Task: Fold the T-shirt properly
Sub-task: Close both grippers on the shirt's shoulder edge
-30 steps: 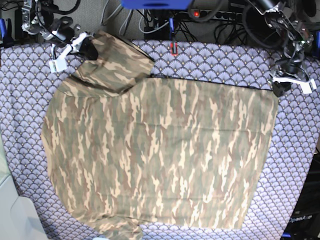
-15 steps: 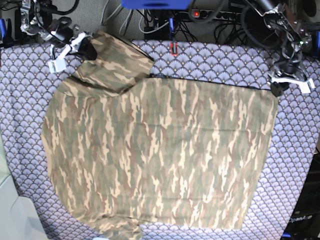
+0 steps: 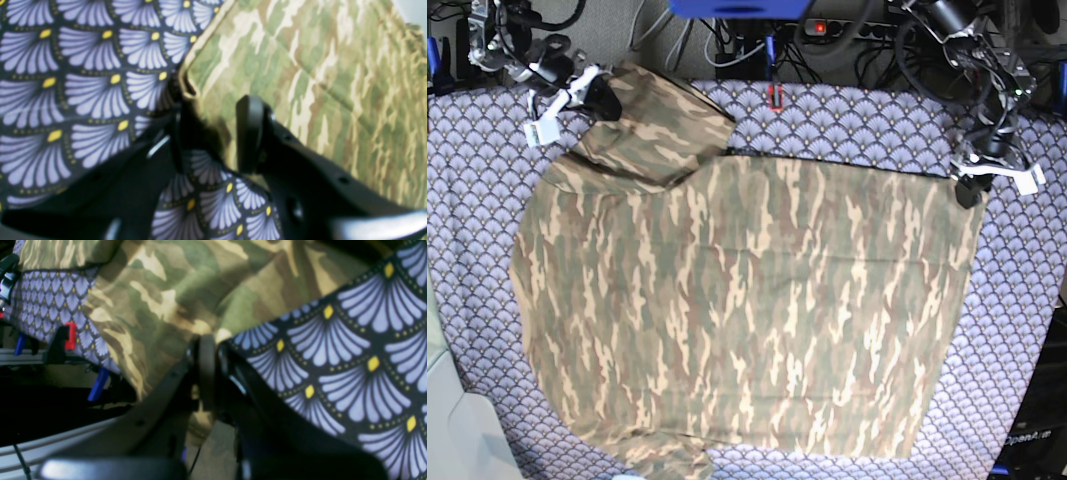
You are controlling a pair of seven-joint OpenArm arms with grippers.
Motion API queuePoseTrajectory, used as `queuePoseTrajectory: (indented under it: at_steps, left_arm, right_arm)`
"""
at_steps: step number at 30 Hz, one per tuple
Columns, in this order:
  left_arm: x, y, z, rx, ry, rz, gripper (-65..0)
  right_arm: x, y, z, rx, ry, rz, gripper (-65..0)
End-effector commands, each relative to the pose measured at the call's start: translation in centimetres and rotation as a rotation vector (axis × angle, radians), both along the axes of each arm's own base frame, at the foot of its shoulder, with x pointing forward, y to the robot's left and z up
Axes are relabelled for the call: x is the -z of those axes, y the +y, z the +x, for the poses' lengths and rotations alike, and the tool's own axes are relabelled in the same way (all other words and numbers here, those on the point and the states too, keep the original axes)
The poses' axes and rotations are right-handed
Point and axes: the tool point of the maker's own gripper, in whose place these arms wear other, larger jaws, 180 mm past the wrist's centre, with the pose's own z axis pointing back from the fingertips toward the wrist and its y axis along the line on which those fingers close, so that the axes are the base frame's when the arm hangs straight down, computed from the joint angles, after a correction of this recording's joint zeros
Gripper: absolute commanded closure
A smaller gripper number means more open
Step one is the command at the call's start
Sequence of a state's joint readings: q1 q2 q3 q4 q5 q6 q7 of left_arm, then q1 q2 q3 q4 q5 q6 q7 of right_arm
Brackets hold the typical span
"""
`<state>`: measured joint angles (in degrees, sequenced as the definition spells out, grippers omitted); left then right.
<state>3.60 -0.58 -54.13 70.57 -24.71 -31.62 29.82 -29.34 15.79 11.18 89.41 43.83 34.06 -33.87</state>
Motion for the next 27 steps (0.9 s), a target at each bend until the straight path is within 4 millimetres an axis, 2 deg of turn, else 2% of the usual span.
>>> queuePoseTrajectory:
  at_steps: [1, 8, 11, 13, 17, 21, 23, 27]
  left_arm:
    - [0.3, -0.1, 0.0, 0.018, 0.035, 0.007, -21.9]
    - [0.1, 0.4, 0.0, 0.016, 0.034, 0.017, -20.2]
    - [0.0, 0.3, 0.0, 0.022, 0.038, 0.02, -9.2]
    - [-0.1, 1.0, 0.0, 0.025, 0.043, 0.034, -0.2]
    - [0.0, 1.3, -0.2, 0.026, 0.052, 0.041, 0.0]
    - [1.3, 0.8, -1.4, 0.08, 0.161, 0.064, 0.0]
    - [1.2, 0.9, -1.5, 0.101, 0.189, 0.087, 0.0]
    - [0.2, 1.1, -1.7, 0.123, 0.211, 0.15, 0.0]
  right_arm:
    - [0.0, -0.6, -0.1, -0.018, 0.005, -0.029, 0.0]
    - [-0.1, -0.8, -0.1, -0.022, 0.005, -0.035, 0.0]
    - [-0.1, -0.8, -0.1, -0.021, 0.003, -0.035, 0.0]
    - [-0.2, -0.9, 0.1, -0.018, -0.005, -0.035, 0.0]
    - [-0.5, -1.2, 0.3, -0.022, -0.017, -0.044, 0.0]
    - [-0.6, -1.4, 0.3, -0.017, -0.024, -0.045, 0.0]
    - [-1.4, -1.4, 0.7, -0.006, -0.062, -0.041, 0.0]
    - [-2.8, -1.0, 0.1, 0.007, -0.117, -0.028, 0.0]
